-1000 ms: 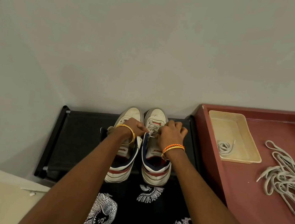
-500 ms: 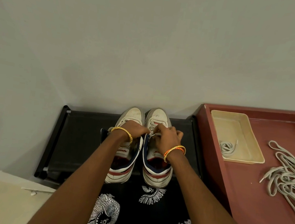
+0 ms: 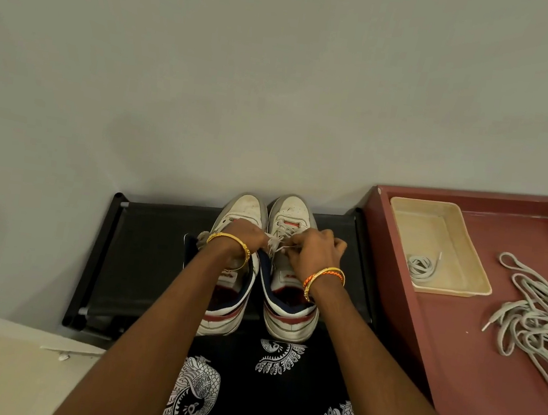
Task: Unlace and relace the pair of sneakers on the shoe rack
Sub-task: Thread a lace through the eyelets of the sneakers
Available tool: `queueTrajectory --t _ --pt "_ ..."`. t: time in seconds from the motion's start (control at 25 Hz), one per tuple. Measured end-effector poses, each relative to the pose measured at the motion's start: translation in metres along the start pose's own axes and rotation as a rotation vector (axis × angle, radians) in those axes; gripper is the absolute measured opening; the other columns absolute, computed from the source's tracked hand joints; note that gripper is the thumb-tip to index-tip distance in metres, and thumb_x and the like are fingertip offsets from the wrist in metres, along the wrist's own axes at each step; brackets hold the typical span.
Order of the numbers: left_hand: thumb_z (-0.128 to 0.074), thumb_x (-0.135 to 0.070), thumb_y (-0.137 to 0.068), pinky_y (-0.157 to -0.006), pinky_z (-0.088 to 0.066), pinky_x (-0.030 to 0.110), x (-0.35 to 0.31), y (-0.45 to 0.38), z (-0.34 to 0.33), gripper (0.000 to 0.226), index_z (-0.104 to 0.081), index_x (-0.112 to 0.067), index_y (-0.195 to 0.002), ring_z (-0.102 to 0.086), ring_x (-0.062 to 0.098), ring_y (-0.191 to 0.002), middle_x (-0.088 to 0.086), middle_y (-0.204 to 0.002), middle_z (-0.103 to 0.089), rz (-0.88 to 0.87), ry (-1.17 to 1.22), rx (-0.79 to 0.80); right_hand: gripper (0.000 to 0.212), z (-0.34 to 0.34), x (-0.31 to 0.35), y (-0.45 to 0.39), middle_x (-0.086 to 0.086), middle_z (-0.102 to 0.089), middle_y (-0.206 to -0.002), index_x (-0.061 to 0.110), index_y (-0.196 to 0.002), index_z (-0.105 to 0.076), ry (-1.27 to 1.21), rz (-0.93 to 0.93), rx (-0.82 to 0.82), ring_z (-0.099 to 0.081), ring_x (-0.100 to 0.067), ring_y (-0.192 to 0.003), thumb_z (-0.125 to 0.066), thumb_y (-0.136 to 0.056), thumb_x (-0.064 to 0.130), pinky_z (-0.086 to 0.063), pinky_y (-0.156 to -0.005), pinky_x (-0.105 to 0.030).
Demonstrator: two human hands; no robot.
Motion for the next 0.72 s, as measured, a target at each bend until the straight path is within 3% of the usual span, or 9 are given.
queueTrajectory --t 0.28,0.4,0.48,0.64,0.72 --pt "-0.044 -0.024 -0.097 -0.100 -0.036 0.030 0.001 0.004 0.003 0.037 -0.058 -0.006 -0.127 -0.048 0.029 -0.122 0.016 -0.132 -0.054 0.029 0.245 -0.055 0.022 0.000 -0.004 0.001 0.000 -0.061 -0.115 0.026 -0.105 -0.072 -0.043 -0.042 0.014 -0.041 -0.024 -0.114 -0.061 -0.087 0.032 -0.023 -0.098 -0.042" --pt "-0.052 -0.016 -0.094 -0.072 -0.044 0.022 0.005 0.004 0.002 0.033 -0.059 0.002 -0.120 -0.053 0.034 -0.117 0.021 -0.125 -0.058 0.057 0.284 -0.070 0.023 0.000 -0.002 0.001 0.000 -0.058 -0.118 0.026 -0.105 -0.072 -0.030 -0.040 0.020 -0.042 -0.023 -0.115 -0.062 -0.085 0.033 -0.024 -0.098 -0.042" --pt "-0.056 -0.012 -0.091 -0.060 -0.038 0.015 0.009 0.004 0.003 0.031 -0.060 0.005 -0.116 -0.056 0.035 -0.115 0.022 -0.122 -0.060 0.096 0.337 -0.088 0.024 0.001 0.000 0.002 0.000 -0.056 -0.120 0.026 -0.106 -0.072 -0.013 -0.033 0.028 -0.042 -0.023 -0.116 -0.063 -0.085 0.033 -0.024 -0.099 -0.043" --pt "-0.058 -0.011 -0.089 -0.066 -0.042 0.017 0.011 0.003 0.000 0.030 -0.062 0.002 -0.115 -0.057 0.033 -0.115 0.020 -0.121 -0.062 0.081 0.348 -0.058 0.028 -0.001 0.007 0.003 -0.002 -0.051 -0.125 0.026 -0.110 -0.070 0.080 0.004 0.061 -0.039 -0.024 -0.119 -0.061 -0.085 0.035 -0.023 -0.100 -0.043" --pt "-0.058 -0.012 -0.089 -0.081 -0.046 0.024 0.010 0.001 0.000 0.029 -0.063 0.000 -0.115 -0.056 0.032 -0.116 0.017 -0.123 -0.061 0.053 0.350 -0.035 0.028 -0.002 0.009 0.003 -0.002 -0.051 -0.124 0.026 -0.110 -0.070 0.095 0.011 0.061 -0.039 -0.025 -0.119 -0.061 -0.086 0.036 -0.023 -0.100 -0.043"
Point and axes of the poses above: each hand's wrist, its own y-axis away from the middle knuckle, its own z-axis out of the back of the hand, x = y × z, the point moved 7 cm from there along -y, towards the middle knuckle
